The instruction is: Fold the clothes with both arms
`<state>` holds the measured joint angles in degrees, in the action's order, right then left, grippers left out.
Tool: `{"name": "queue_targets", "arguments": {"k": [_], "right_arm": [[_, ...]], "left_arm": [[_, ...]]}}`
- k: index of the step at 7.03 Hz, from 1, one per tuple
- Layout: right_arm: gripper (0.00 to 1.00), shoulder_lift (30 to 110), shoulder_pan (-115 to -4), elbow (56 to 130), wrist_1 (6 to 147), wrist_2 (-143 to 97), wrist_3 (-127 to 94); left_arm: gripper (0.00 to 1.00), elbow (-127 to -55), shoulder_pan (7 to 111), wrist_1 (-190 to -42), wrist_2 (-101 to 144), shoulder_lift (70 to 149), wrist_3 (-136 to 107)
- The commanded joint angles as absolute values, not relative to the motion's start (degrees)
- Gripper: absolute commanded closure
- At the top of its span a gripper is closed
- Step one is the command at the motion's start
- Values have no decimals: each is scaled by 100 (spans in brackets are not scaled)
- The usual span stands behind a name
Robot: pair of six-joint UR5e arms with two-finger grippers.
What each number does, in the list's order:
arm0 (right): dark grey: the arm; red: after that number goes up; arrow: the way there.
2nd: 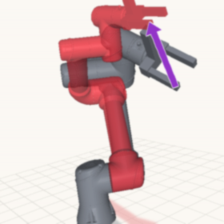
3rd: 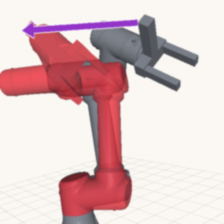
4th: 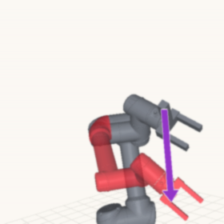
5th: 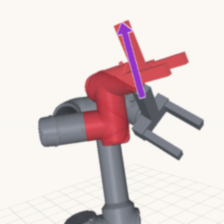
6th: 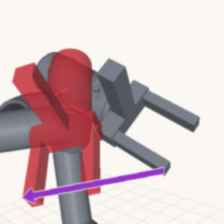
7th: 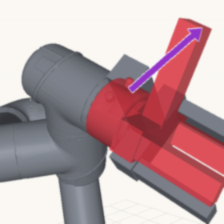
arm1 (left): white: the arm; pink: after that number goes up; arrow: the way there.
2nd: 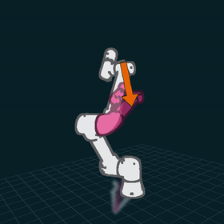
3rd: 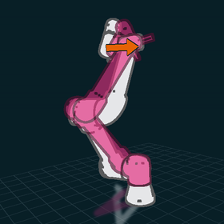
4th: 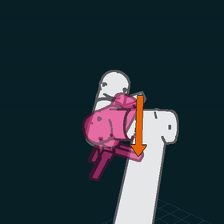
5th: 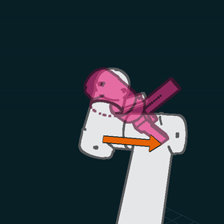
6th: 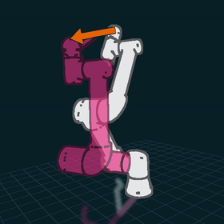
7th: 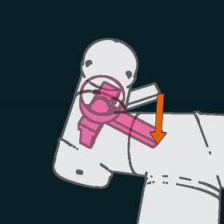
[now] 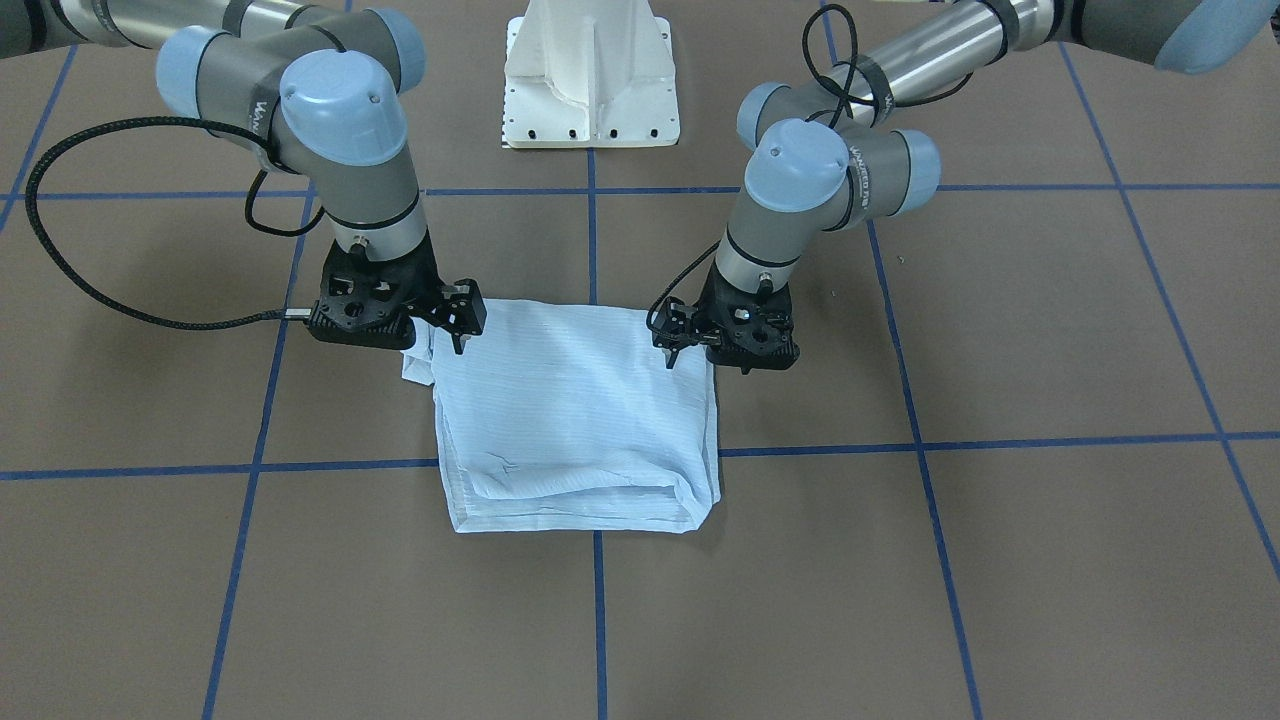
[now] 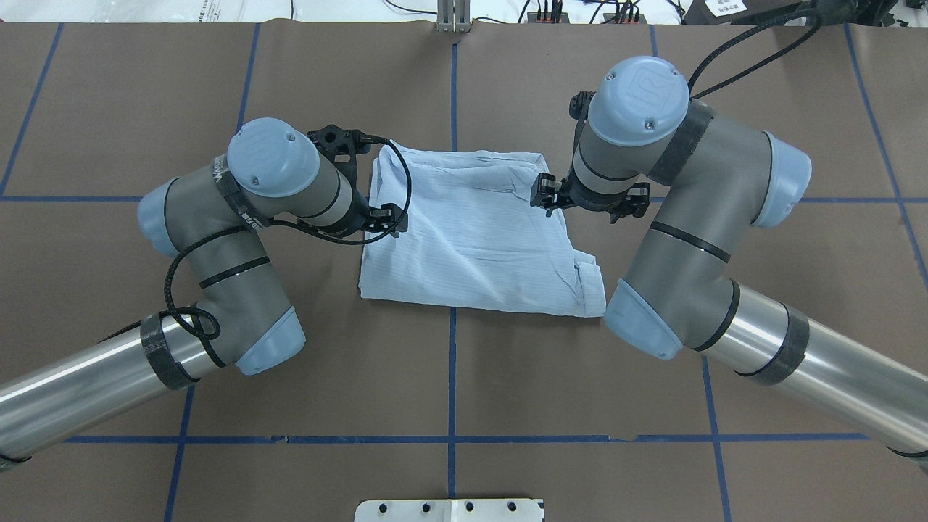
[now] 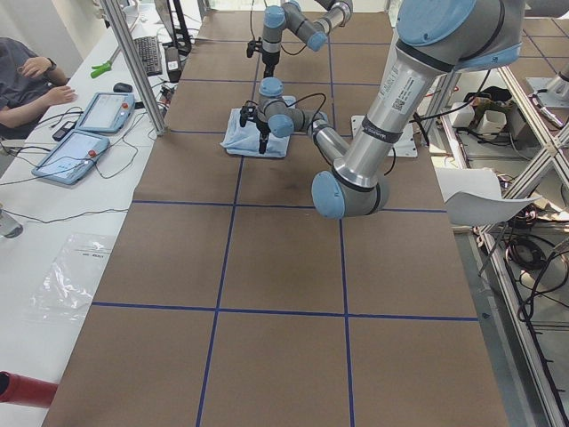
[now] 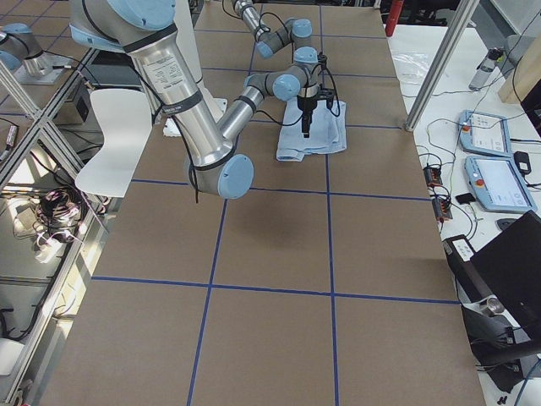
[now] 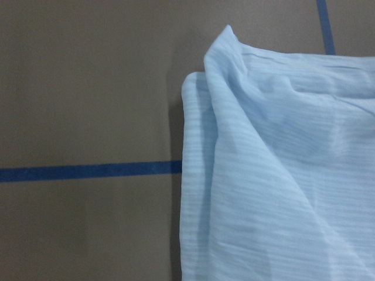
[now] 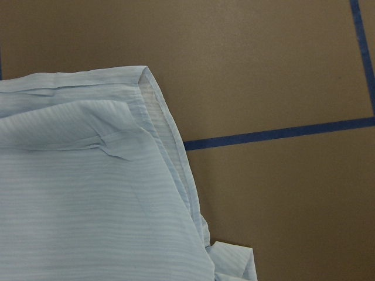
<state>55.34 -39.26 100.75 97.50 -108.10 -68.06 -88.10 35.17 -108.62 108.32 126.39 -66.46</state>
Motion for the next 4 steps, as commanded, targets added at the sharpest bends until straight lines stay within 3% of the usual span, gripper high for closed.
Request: {"name": "queue_targets", "arguments": {"k": [1,4], "right_arm": [[0,5537,-3938,10090,9756,-10819,-6803],[0,5555,-3938,10081,9756,-10819,-6794]], "left_arm": [[69,-8842,3437,-10828,10837,12648,-6680],[71,-8824,3322,-10837,10837,12647,-6680]]}}
